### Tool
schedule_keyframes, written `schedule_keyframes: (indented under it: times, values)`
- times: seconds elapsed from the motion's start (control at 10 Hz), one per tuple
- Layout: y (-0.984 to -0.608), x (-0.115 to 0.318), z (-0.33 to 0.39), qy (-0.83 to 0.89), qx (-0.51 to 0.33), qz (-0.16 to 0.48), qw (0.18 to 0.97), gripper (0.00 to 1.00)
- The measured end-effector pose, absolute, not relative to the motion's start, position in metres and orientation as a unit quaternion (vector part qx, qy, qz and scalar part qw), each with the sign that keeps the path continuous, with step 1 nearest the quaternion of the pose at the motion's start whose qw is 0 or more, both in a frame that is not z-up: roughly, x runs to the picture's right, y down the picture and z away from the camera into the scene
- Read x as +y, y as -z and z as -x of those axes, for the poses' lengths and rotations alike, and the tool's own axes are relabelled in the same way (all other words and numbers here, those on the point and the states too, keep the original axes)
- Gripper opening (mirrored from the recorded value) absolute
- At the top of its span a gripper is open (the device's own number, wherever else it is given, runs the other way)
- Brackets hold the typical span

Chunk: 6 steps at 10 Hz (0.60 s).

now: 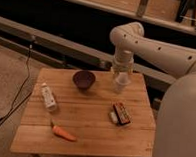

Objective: Place the ceramic cup in the ceramic bowl

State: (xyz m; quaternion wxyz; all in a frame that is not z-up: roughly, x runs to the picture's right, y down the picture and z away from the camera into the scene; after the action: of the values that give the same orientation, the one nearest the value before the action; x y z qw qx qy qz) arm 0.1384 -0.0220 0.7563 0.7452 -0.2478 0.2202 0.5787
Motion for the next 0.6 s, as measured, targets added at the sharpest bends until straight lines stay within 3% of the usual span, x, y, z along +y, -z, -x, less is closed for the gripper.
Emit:
schedule_keyframes:
  times: [0.6]
  values:
    - [-0.828,-0.038,-0.15,-0.552,0.207,0.278,0.758,0.65]
